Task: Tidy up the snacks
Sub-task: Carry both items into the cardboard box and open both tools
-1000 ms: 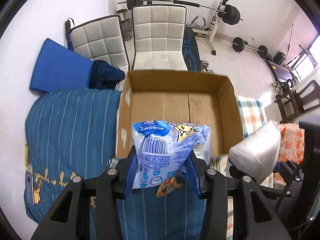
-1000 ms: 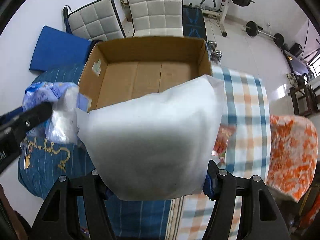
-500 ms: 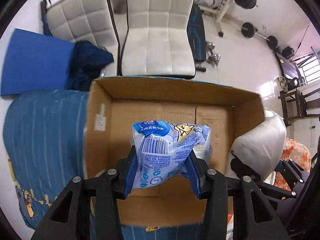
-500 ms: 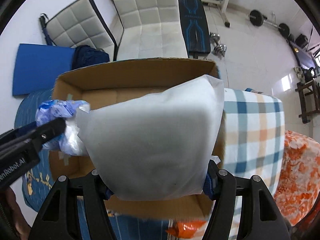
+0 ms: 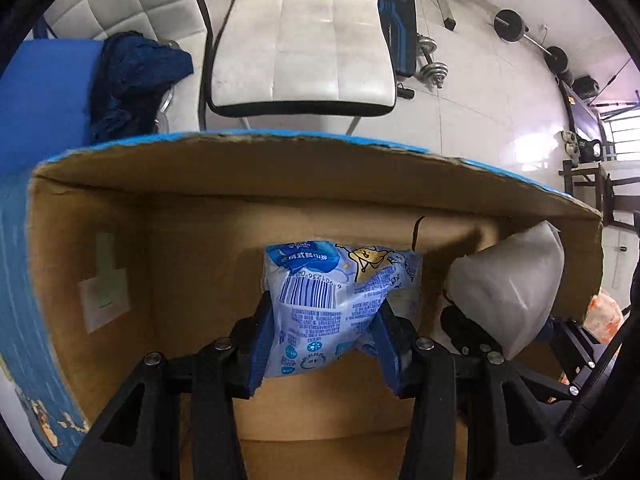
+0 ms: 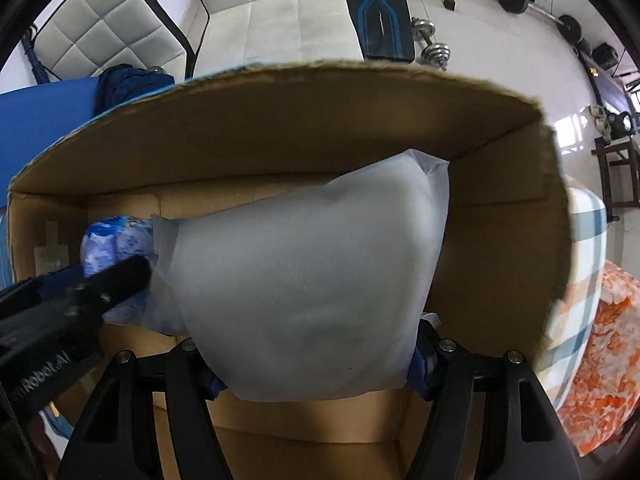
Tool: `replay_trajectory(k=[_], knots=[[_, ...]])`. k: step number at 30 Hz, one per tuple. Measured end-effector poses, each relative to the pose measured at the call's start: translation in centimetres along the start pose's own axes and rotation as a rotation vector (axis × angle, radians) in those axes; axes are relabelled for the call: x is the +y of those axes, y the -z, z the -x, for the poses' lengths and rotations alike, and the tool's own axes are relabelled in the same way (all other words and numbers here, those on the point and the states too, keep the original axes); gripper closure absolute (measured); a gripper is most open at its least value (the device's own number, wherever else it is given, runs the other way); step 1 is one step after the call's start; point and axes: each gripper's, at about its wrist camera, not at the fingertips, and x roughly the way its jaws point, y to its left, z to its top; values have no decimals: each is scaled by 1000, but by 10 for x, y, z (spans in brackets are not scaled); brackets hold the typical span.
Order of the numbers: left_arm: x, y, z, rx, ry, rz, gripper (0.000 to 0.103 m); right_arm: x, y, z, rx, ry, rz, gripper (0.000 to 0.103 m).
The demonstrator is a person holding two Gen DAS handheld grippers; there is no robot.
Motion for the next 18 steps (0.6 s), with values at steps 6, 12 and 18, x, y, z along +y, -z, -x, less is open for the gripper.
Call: replay_trajectory(k=[6,12,18], knots=[[5,1,-11,29,29,15,57,0,-6,-20,51,1,4,32],[17,1,-12,64,47,70,52,7,-13,-30,60,36,37,24],[15,4,9,35,-14,48,47,18,-16,-22,45,43,60,17]])
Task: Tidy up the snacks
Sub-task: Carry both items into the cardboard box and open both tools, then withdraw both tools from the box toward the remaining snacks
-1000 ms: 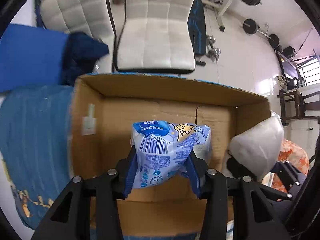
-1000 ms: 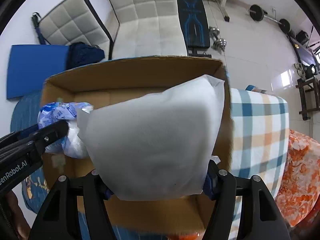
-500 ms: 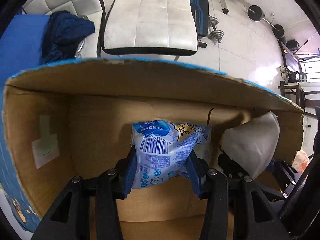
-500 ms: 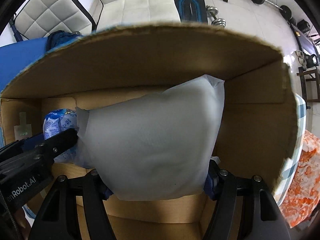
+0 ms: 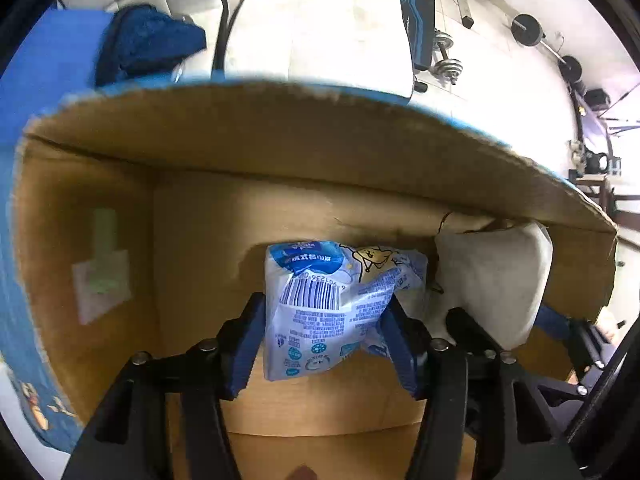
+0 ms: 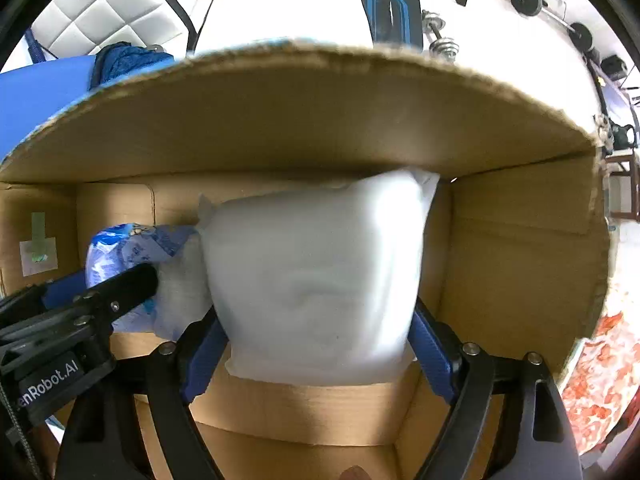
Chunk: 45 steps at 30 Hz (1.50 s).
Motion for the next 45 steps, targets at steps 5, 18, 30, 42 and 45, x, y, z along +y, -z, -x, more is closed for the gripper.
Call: replay_trajectory(k=[5,18,30,42,45], knots=[[-1,12,19,-28,-6,-11,36,1,8,11,-30,6,3,0],[-6,61,62,-155,-76,-87,8,0,65,63,-105,-43,5,0],[9,151,114,-373,-94,-47,6,-8,158,98,-219,-63,-13,0],[1,248,169,-542,-154,-65,6,-15,254,170,-391,-52,4,0],[-2,265,179,-566,-166,-77,6,-13,270,184,-427,-46,10,0]])
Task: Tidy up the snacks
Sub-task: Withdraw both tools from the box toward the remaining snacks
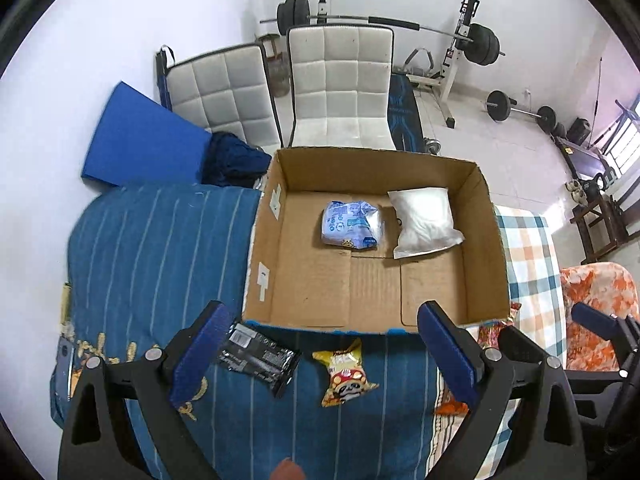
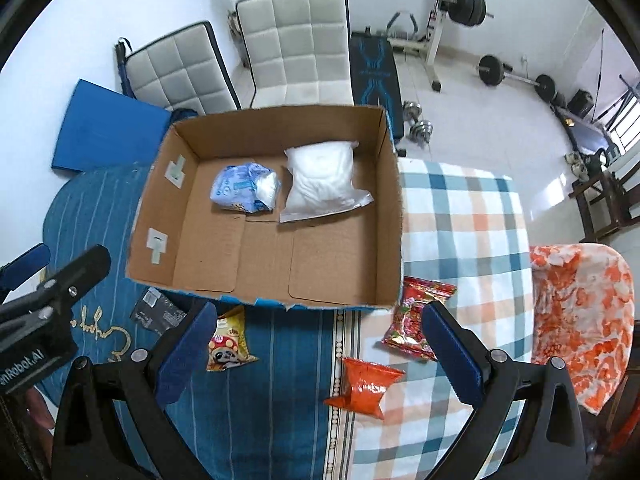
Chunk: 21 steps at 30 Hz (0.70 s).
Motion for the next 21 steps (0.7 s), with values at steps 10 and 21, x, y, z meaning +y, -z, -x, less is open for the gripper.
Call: replay_trajectory(k=[10,21], knots=[[2,36,13,44,-13,19,6,-11,37,28,-2,-57,-23,0],[10,114,-101,387,-4,84,6,-70,92,-100,330,0,-141,0]])
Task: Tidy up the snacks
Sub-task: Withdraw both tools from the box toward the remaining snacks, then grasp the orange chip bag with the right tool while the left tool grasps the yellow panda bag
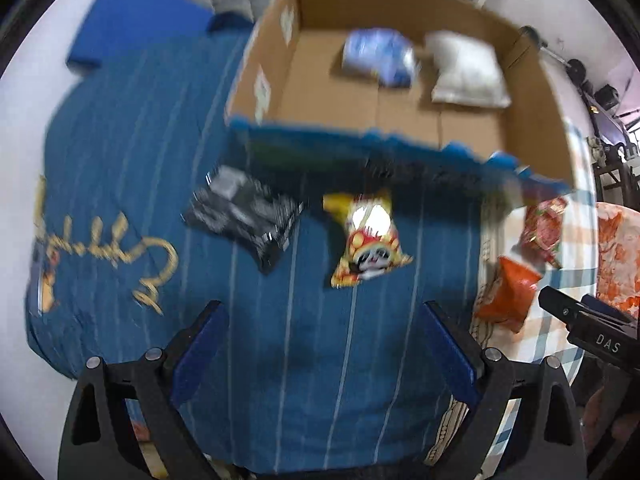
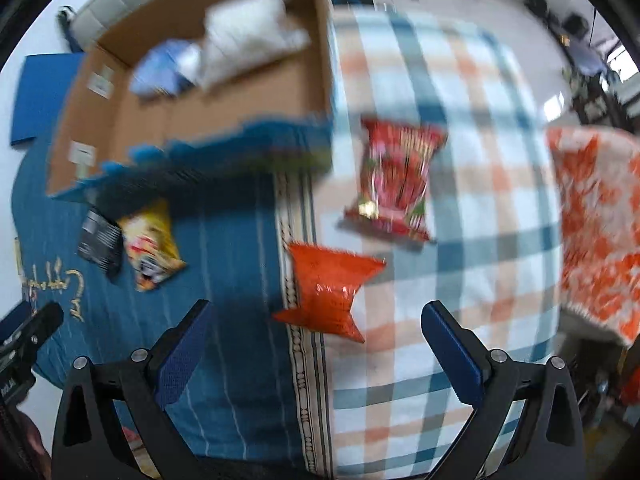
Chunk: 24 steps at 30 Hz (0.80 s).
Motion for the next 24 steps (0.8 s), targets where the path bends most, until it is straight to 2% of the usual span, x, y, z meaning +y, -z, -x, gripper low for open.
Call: replay_trajectory(k=[6,10,13,14,15,16,17,19,20,21,24], knots=[[-4,-18,-46,96,67,42,6,-17,-1,-60,119,-21,-99,1],[-14,-39,-75,140,60,44,6,-24,-1,-85,168,-66,-187,7],[-19,-53,-95,166,50,44,6,-25,0,-97,195,-76,-206,22],[-20,-56,-100,170,51,41,7,-25,0,-102,210,-86,-214,32],[-23,-59,-104,173,44,32,10,-25,1,-105,219,-93,-220,43],[-27,-62,-109,176,36,21,20,-25,1,-109,229,-95,-227,48],[-29,-63,-111,181,34,11,25,-26,2,-111,231,-89,-232,53],[-35,-63,-117,197,36,-12,51,-26,3,-112,221,-83,-231,55],[-37,-62,-119,200,34,-20,57,-26,4,-111,217,-78,-226,56],[-39,-59,-119,203,32,-29,60,-26,4,-110,217,-77,-221,57],[-43,-43,-115,187,18,-59,61,-26,8,-107,226,-76,-190,59]])
